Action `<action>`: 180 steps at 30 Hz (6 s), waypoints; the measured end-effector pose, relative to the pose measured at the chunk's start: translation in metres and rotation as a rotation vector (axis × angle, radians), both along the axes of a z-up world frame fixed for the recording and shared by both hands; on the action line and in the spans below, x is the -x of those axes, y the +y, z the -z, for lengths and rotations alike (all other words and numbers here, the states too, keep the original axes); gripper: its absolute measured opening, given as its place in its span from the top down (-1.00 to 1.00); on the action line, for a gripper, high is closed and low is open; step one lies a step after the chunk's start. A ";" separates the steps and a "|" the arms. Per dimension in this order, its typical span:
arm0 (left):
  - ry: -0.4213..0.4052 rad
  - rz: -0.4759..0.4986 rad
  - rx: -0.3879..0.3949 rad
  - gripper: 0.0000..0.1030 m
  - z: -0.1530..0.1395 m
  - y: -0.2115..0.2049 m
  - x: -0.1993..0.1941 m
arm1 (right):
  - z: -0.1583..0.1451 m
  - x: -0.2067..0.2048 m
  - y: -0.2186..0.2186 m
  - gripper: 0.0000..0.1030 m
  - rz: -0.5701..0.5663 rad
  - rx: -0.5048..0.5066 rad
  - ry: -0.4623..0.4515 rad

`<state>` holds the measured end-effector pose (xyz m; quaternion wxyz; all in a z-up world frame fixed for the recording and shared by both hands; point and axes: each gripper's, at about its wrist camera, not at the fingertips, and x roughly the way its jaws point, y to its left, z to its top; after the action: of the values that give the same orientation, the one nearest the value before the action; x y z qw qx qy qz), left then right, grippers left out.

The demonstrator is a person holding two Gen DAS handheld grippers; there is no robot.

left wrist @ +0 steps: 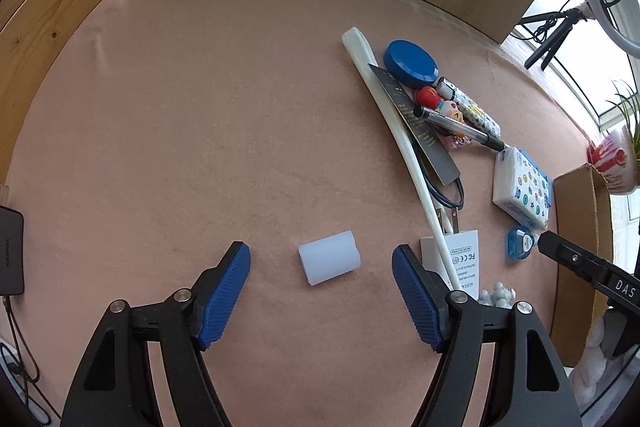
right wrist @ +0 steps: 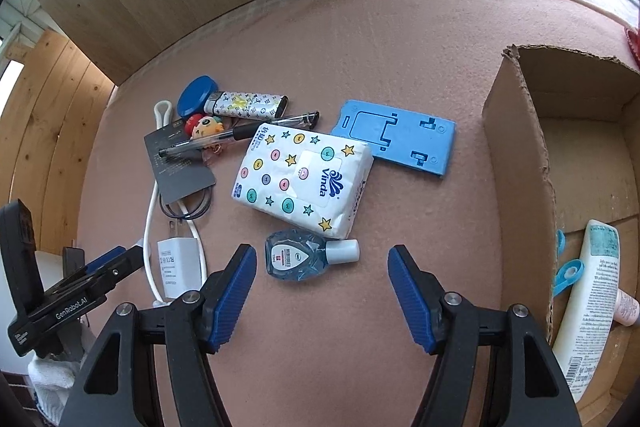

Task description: Organize objects

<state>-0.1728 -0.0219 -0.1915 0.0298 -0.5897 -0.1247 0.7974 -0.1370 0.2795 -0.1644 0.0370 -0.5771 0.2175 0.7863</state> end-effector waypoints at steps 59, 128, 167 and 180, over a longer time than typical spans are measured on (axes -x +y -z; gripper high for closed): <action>0.080 -0.006 0.038 0.46 -0.013 -0.010 -0.045 | -0.001 -0.042 -0.013 -0.02 -0.048 -0.144 0.022; 0.202 0.527 -0.084 0.46 -0.080 0.347 -0.003 | -0.059 -0.196 0.134 -0.02 0.253 -0.205 0.133; 0.213 0.351 -0.042 -0.42 -0.092 0.221 -0.008 | -0.084 -0.169 0.097 -0.25 0.196 -0.136 0.232; 0.123 0.091 -0.049 -0.40 -0.058 0.070 0.002 | -0.085 -0.145 0.049 -0.25 0.115 -0.115 0.237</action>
<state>-0.1745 0.0483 -0.1335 0.0878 -0.5436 -0.1150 0.8268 0.0075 0.3289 -0.0795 0.0889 -0.4636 0.2075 0.8568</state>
